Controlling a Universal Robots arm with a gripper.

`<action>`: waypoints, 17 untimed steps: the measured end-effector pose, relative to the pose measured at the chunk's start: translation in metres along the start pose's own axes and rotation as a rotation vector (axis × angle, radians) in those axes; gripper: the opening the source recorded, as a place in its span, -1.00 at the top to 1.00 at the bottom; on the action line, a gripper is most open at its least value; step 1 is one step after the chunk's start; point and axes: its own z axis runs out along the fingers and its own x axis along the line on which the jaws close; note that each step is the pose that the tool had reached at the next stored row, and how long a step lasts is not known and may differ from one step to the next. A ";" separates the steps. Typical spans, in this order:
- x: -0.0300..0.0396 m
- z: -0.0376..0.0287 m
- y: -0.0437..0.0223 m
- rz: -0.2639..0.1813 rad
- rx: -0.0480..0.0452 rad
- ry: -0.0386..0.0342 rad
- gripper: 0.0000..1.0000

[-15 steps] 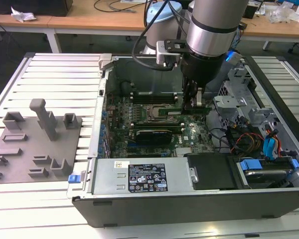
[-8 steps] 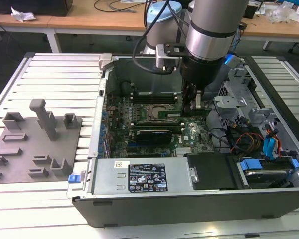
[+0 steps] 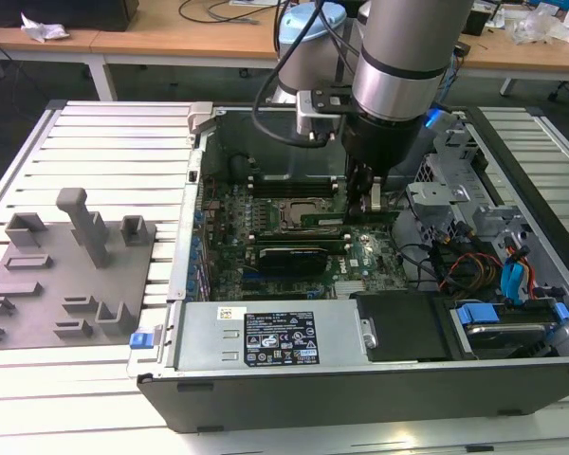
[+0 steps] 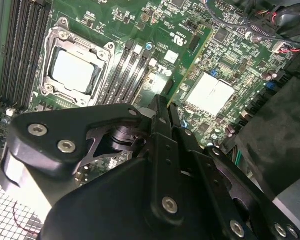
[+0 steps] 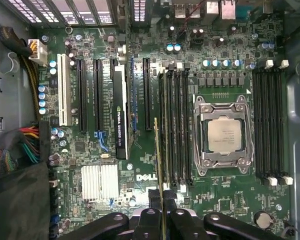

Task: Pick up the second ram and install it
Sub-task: 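Insert the second ram into the second slot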

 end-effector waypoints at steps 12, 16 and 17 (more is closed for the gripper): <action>-0.0131 0.0099 0.0377 0.015 0.0003 -0.0100 0.73; -0.0207 0.0188 0.0456 0.037 0.0013 -0.0102 0.73; -0.0224 0.0222 0.0481 0.037 0.0013 -0.0103 0.73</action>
